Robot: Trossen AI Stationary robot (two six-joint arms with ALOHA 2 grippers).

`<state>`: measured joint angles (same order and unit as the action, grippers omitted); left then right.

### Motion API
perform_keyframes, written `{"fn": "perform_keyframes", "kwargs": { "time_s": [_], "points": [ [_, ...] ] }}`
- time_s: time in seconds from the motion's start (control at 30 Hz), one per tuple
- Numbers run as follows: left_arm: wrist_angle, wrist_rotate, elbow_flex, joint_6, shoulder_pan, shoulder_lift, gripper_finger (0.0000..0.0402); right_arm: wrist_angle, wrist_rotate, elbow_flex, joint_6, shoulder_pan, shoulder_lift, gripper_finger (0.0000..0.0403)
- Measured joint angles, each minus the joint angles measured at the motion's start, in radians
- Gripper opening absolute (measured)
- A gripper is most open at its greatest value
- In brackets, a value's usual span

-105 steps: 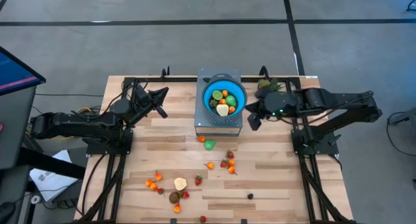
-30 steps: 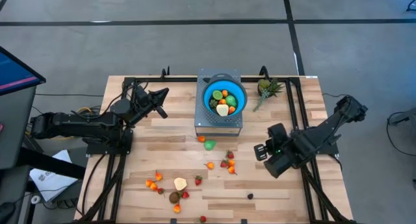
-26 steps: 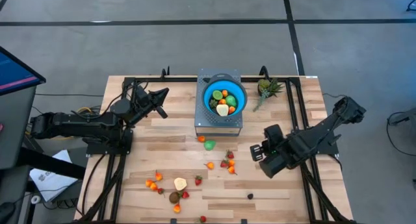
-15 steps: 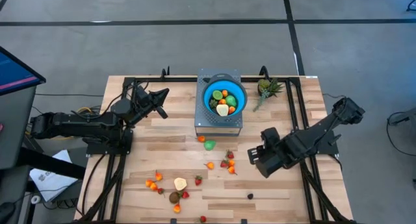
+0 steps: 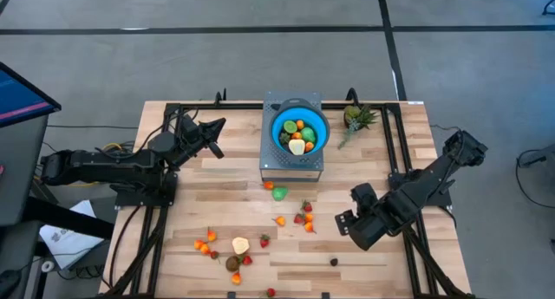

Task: Pick & Place Fruit
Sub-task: Put the blackberry into the strainer bowl

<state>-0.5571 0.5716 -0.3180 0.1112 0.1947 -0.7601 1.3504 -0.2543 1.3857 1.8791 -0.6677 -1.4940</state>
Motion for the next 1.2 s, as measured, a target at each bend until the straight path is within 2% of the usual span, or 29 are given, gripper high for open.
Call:
{"fn": "perform_keyframes", "kwargs": {
  "time_s": [0.13, 0.37, 0.6, 0.9, 1.1, 1.2],
  "points": [
    [0.0, 0.0, 0.0, 0.0, 0.0, 0.0, 0.0002, 0.038, 0.004, 0.0, -0.031, -0.006, 0.004, 0.0244],
    [0.0, 0.0, 0.0, 0.0, 0.0, 0.0, 0.0002, 0.041, 0.01, 0.0, -0.189, 0.028, 0.045, 0.0244],
    [-0.001, 0.0, 0.0, 0.001, 0.0, 0.0, 0.0002, 0.041, 0.011, 0.0, -0.398, 0.077, 0.081, 0.0244],
    [0.0, 0.0, 0.0, -0.001, 0.0, 0.0, 0.0002, 0.041, 0.01, 0.0, -0.697, 0.198, 0.14, 0.0244],
    [0.0, 0.0, 0.0, -0.001, 0.0, 0.0, 0.0002, 0.022, 0.016, 0.0, -0.717, 0.234, 0.141, 0.0244],
    [0.0, 0.0, 0.0, -0.001, 0.0, 0.0, 0.0002, -0.031, 0.062, 0.0, -0.687, 0.225, 0.139, 0.0244]
  ]
}}
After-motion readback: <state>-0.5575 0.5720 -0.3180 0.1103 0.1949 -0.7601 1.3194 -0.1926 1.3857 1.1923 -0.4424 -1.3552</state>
